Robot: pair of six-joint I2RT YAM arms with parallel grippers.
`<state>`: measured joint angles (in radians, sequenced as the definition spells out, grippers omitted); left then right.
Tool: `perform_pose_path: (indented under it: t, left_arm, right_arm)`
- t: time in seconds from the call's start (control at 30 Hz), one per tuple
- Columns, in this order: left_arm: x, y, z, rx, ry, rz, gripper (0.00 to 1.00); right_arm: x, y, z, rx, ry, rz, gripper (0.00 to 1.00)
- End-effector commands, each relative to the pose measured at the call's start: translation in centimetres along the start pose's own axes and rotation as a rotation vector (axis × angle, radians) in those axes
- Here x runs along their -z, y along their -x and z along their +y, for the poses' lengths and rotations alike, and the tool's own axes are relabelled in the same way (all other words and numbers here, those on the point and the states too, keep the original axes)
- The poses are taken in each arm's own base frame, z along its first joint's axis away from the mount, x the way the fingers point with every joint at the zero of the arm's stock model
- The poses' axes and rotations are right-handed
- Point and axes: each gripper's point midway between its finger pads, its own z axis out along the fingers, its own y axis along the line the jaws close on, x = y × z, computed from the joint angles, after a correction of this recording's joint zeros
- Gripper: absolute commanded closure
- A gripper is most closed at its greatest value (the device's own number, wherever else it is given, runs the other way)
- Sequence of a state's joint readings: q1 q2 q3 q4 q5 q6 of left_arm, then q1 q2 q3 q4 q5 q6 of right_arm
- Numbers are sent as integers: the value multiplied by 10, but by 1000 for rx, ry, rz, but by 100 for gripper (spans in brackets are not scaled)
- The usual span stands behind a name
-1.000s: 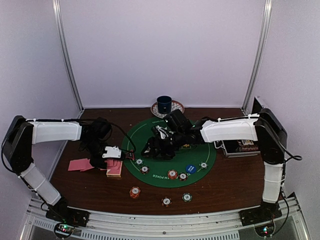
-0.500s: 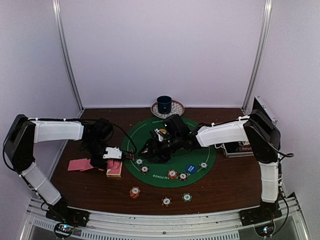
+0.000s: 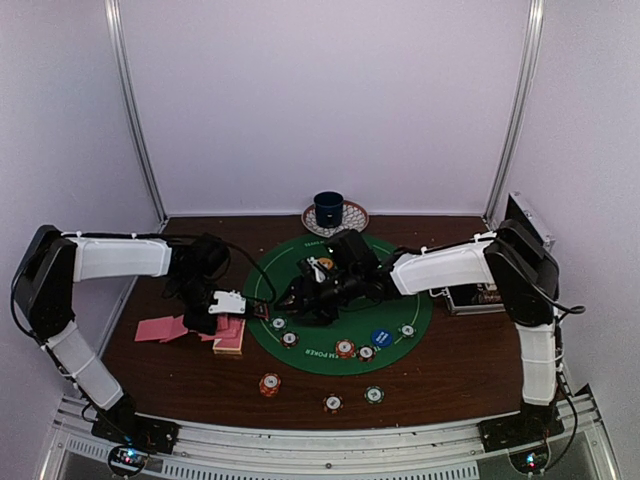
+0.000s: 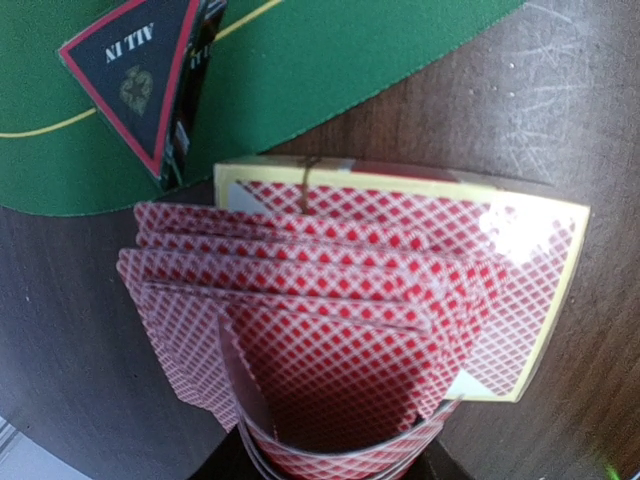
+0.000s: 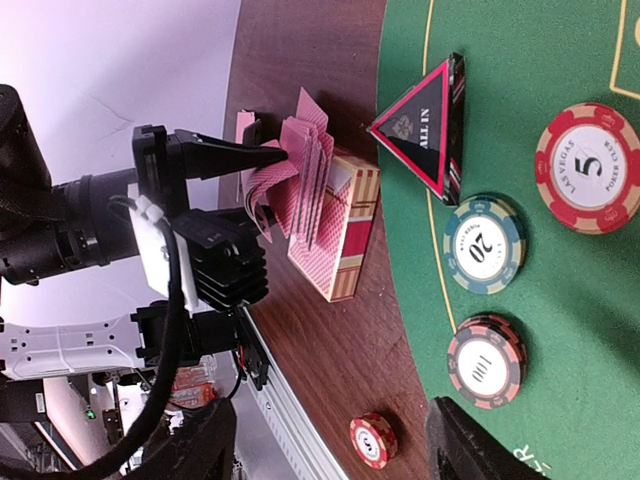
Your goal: Distribute texas hold em gaming equipment
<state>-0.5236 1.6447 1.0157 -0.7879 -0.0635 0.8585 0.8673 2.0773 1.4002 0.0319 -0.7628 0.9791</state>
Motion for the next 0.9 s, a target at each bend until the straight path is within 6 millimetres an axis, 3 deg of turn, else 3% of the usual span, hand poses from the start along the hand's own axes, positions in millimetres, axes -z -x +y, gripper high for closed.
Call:
perform_pose_path:
  t: [0.0,0.2,0.53,0.67,0.77,0.87]
  left_arm:
    - [-7,18,-15,16,-90,-74,100]
    - [-2,25,-17,36,-115,-102,100]
    - [-3,26,-23,30,-143,-108,100]
    - [-8,26,-26,21,-151,-87,86]
    - [-9,28,-26,17,-149,-79,63]
    - [-9,29,-27,6,-146,-75,50]
  right_arm:
    - [-19,1,8,-21,74,11,35]
    - [-41,-1,11,-47,131,9,41]
    - [-57,0,7,-66,113,-26,41]
    - [-58,-1,7,-64,109,-32,42]
    - [-56,-2,6,-63,104,-38,43]
    - [-53,-3,8,-57,104,-41,43]
